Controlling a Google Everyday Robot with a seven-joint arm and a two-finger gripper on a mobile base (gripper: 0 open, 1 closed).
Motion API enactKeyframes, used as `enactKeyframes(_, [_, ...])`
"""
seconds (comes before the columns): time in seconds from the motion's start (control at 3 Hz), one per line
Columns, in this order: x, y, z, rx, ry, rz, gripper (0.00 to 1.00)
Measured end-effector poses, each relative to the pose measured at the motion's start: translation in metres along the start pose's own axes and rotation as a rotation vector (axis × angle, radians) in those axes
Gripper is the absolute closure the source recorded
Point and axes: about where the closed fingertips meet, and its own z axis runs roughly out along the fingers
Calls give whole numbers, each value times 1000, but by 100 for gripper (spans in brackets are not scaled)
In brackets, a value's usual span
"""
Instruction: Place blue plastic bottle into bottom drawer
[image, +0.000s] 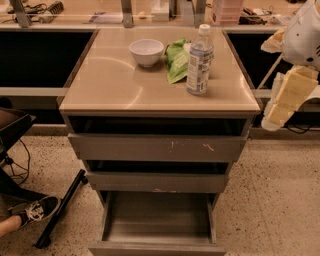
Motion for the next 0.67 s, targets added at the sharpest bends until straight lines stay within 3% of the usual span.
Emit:
enactKeyframes(0.33, [-2,-5,2,0,-11,-1,0])
enactKeyframes(0.67, [-3,-11,4,-15,-72,-2,0])
